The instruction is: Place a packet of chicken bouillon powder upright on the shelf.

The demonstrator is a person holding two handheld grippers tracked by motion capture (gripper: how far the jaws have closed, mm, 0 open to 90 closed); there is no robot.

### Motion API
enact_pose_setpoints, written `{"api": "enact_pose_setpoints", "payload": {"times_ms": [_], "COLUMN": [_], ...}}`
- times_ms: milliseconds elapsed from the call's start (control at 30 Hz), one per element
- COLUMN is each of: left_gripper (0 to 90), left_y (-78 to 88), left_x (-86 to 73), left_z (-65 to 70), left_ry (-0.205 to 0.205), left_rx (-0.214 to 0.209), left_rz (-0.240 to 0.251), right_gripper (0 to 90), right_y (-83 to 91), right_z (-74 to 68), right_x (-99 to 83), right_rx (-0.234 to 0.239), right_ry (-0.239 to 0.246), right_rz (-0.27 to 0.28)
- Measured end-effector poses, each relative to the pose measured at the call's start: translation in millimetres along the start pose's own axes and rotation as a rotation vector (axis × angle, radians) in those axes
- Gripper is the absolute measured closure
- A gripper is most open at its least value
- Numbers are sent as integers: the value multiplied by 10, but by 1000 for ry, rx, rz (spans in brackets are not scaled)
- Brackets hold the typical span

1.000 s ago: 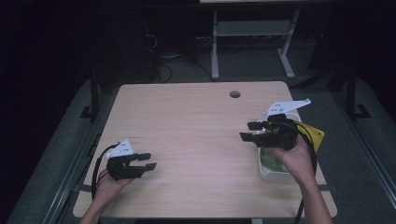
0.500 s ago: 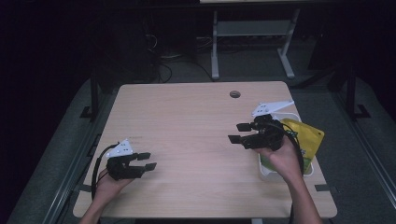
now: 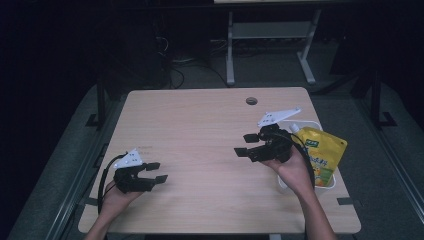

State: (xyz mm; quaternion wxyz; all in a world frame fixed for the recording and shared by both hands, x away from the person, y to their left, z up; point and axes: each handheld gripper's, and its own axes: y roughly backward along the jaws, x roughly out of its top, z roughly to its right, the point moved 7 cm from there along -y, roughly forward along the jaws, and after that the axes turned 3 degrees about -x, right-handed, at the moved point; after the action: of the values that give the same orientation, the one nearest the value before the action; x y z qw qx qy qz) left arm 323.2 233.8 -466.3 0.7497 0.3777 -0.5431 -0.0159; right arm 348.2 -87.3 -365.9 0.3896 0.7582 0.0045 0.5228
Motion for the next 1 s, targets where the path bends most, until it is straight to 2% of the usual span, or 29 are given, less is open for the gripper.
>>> {"api": "enact_pose_setpoints", "payload": {"times_ms": [633, 1000], "left_gripper": [331, 263], "left_y": [0, -25], "left_x": [17, 25], "left_z": [15, 40], "left_ry": [-1, -7], "left_rx": [-2, -5], "left_rz": [5, -3], "right_gripper": [307, 301], "right_y": [-282, -433], "right_z": [-165, -249], "right_x": [9, -62], "right_rx": [57, 77], "right_ry": [5, 13], "right_rz": [-26, -44]}}
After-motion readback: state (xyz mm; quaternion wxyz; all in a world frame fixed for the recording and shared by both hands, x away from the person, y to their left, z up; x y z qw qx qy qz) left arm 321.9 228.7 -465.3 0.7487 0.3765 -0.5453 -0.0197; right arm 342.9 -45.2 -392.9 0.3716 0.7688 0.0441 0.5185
